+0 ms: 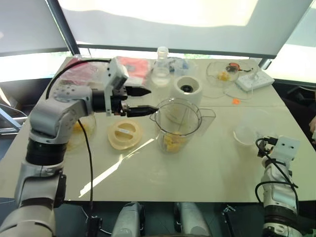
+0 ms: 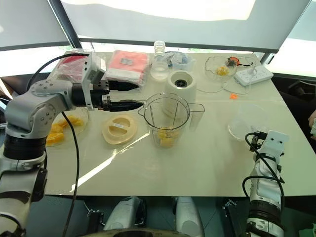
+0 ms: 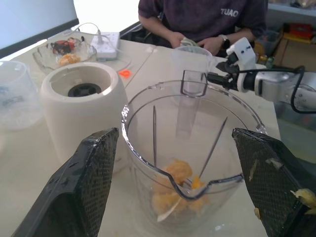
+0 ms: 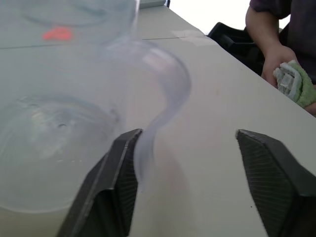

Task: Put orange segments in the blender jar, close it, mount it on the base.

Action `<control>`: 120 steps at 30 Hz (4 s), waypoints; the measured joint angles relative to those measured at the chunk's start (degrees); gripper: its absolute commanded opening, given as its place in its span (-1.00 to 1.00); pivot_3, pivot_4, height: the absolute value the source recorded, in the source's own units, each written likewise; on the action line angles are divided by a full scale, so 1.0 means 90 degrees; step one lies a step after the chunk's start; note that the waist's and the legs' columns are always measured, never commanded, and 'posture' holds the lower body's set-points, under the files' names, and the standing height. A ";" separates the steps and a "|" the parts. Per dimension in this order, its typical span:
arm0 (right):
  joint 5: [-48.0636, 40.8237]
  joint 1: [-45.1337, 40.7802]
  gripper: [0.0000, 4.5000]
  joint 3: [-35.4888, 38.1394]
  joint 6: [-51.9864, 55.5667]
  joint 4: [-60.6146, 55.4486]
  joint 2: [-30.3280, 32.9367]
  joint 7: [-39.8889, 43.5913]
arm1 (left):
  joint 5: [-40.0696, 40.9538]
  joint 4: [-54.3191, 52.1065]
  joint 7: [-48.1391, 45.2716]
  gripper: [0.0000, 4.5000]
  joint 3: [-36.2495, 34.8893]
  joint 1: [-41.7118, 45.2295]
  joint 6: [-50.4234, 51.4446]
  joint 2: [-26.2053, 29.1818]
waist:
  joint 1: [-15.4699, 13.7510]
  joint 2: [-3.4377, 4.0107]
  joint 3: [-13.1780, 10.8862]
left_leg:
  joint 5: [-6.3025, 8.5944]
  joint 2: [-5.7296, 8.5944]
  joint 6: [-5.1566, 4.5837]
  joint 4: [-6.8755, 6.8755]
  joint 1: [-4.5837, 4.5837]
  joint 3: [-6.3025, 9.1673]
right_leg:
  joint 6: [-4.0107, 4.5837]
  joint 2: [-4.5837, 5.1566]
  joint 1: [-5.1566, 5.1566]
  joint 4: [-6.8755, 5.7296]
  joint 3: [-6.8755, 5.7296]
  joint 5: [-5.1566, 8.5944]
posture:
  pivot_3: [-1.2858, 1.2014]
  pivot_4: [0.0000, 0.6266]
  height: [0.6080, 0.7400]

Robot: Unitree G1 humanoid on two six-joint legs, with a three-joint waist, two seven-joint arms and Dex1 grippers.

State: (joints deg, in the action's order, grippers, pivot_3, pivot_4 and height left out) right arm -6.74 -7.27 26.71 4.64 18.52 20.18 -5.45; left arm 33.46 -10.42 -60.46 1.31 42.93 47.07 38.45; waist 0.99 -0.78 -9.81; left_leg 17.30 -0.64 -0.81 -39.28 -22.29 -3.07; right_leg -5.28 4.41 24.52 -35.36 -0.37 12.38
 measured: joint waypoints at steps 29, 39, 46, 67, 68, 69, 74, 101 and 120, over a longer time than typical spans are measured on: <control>0.0176 -0.0904 -0.98 -0.0598 0.1644 -0.4005 0.3314 0.2462 | -0.0221 0.0903 -0.0604 0.70 0.0025 -0.0056 -0.0724 0.0819 | -0.0044 0.0023 -0.0022 | 0.0000 0.0000 0.0000 0.0005 -0.0008 -0.0004 | -0.0002 -0.0018 0.0009 0.0011 0.0000 0.0001 | 0.03 -0.52 1.00; 0.1314 -0.1086 -0.98 -0.1713 0.1433 -0.4857 0.4051 0.3155 | -0.0470 0.0952 -0.0715 0.70 0.0252 -0.0056 -0.0891 0.0637 | -0.0039 0.0014 -0.0027 | 0.0000 0.0003 0.0000 0.0005 -0.0016 -0.0013 | -0.0004 0.0001 0.0011 0.0024 0.0000 0.0002 | 0.03 -0.52 1.00; 0.1881 -0.1324 -0.98 -0.2094 0.1226 -0.4847 0.3945 0.3160 | -0.0483 0.0945 -0.0765 0.70 0.0261 -0.0056 -0.0892 0.0532 | -0.0038 0.0014 -0.0027 | 0.0000 0.0003 0.0000 0.0005 -0.0016 -0.0013 | -0.0004 0.0001 0.0012 0.0021 -0.0001 0.0002 | 0.03 -0.52 1.00; 0.3514 -0.2489 -0.98 -0.3451 0.0811 -0.4764 0.3673 0.3731 | -0.0536 0.0865 -0.0599 0.70 0.0273 -0.0185 -0.0888 0.0410 | -0.0032 0.0014 -0.0028 | 0.0000 0.0003 0.0000 0.0005 -0.0017 -0.0014 | -0.0004 0.0000 0.0016 0.0018 -0.0002 0.0002 | 0.03 -0.52 1.00; 0.3607 -0.2522 -0.98 -0.3454 0.0739 -0.4761 0.3671 0.3718 | -0.0537 0.0862 -0.0598 0.70 0.0273 -0.0185 -0.0888 0.0410 | -0.0032 0.0014 -0.0028 | 0.0000 0.0005 0.0000 0.0005 -0.0017 -0.0014 | -0.0004 0.0000 0.0017 0.0018 -0.0002 0.0002 | 0.03 -0.52 1.00; 0.3725 -0.2561 -0.98 -0.3457 0.0628 -0.4731 0.3661 0.3677 | -0.0543 0.0861 -0.0597 0.70 0.0272 -0.0185 -0.0889 0.0410 | -0.0033 0.0014 -0.0028 | 0.0000 0.0004 0.0000 0.0005 -0.0017 -0.0014 | -0.0004 0.0000 0.0017 0.0017 -0.0002 0.0002 | 0.03 -0.52 1.00; 0.4186 -0.2814 -0.98 -0.3474 0.0173 -0.4548 0.3619 0.3508 | -0.0594 0.0861 -0.0589 0.70 0.0272 -0.0185 -0.0889 0.0382 | -0.0032 0.0014 -0.0028 | 0.0000 0.0004 0.0001 0.0005 -0.0017 -0.0016 | -0.0004 0.0000 0.0017 0.0017 -0.0002 0.0002 | 0.03 -0.52 1.00; 0.2753 -0.2519 -0.98 -0.2698 0.0451 -0.4643 0.2760 0.4442 | -0.0756 0.0880 -0.0589 0.70 0.0271 -0.0215 -0.0968 0.0233 | -0.0052 0.0014 -0.0028 | 0.0000 0.0002 0.0001 0.0005 -0.0017 -0.0012 | -0.0023 0.0001 0.0014 0.0014 -0.0005 -0.0009 | 0.03 -0.52 1.00; 0.1358 -0.2895 -0.98 0.0311 0.5521 -0.5501 0.1424 0.2728 | -0.0760 0.0928 -0.0596 0.70 0.0265 -0.0240 -0.0961 0.0203 | -0.0135 0.0015 -0.0028 | -0.0001 0.0009 0.0002 0.0005 -0.0024 -0.0009 | -0.0023 0.0011 0.0020 0.0009 -0.0012 -0.0011 | 0.03 -0.52 1.00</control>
State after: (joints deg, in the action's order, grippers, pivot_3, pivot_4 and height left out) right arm 5.48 -33.33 29.51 54.33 -31.00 33.00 19.11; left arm 26.62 -2.06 -65.82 3.69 40.78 38.42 40.27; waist -0.23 -0.64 -10.06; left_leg 17.29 -0.56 -0.80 -39.23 -22.51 -3.16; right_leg -5.49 4.51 24.69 -35.29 -0.48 12.29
